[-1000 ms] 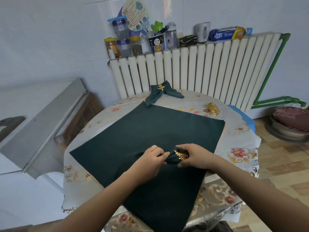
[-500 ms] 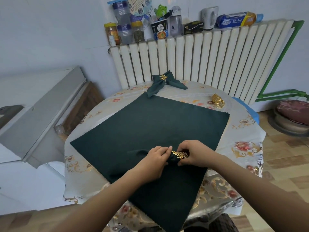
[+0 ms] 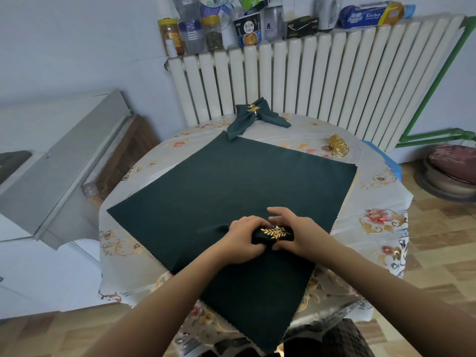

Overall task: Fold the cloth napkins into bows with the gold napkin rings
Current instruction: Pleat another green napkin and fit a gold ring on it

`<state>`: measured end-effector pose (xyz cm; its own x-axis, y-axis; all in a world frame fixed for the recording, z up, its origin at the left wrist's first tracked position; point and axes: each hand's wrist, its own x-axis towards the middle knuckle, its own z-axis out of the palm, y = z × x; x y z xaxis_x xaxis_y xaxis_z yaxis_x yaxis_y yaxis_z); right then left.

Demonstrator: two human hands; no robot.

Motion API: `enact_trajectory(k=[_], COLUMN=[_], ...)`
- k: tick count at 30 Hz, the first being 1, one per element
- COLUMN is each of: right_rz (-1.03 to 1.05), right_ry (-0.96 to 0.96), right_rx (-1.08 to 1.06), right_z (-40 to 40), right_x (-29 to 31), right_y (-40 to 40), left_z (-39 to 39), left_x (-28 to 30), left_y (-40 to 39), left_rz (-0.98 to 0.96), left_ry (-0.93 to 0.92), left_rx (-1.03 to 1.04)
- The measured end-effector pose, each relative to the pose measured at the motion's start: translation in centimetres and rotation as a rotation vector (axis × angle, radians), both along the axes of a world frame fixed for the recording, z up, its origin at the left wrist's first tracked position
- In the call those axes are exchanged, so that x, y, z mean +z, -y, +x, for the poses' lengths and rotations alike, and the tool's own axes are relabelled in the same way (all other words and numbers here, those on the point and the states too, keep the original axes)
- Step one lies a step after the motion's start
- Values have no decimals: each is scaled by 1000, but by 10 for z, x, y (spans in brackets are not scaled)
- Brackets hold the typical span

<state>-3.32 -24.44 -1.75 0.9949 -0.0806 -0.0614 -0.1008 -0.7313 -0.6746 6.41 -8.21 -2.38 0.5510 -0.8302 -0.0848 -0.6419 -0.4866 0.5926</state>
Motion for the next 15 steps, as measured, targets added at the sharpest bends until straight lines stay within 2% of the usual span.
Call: enact_trajectory(k=[4,8,11,15], right_rz=[-4,70,140,88], right_ry=[109,133,125,145], right_rx=[-158,-181,-198,-132], right_z=[-12,-14,-14,-10], right_x=[-14,-20,-22,-25], right_y=[7,7,7,10], left_z=[-11,-14,-14,-11], left_x=[-1,-11,-18,-12], left_y=[6,10,9,7], left_rz=[-66,-186,-238,-236], left_ry=[97,197,215,165], left_rx=[97,147,137,90])
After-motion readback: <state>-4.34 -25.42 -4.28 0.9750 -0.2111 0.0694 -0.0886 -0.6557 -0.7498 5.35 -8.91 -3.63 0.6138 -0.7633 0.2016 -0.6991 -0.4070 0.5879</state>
